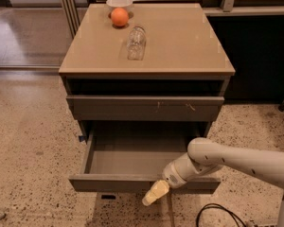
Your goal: Open middle drawer
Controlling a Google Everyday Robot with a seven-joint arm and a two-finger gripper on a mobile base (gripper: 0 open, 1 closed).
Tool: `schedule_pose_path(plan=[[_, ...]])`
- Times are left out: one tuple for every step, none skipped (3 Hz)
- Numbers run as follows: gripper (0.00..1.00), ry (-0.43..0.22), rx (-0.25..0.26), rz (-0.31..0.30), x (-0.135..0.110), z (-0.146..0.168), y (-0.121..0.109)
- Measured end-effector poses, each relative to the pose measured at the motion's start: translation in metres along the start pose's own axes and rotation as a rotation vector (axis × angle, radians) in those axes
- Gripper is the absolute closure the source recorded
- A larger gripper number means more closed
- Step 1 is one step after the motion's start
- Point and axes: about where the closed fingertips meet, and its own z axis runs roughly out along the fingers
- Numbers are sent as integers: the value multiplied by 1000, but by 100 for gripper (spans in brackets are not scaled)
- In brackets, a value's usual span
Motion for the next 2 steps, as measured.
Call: schedule_pose_path(plan=[[0,16,-29,18,7,-1,12],[0,16,-29,18,7,-1,12]])
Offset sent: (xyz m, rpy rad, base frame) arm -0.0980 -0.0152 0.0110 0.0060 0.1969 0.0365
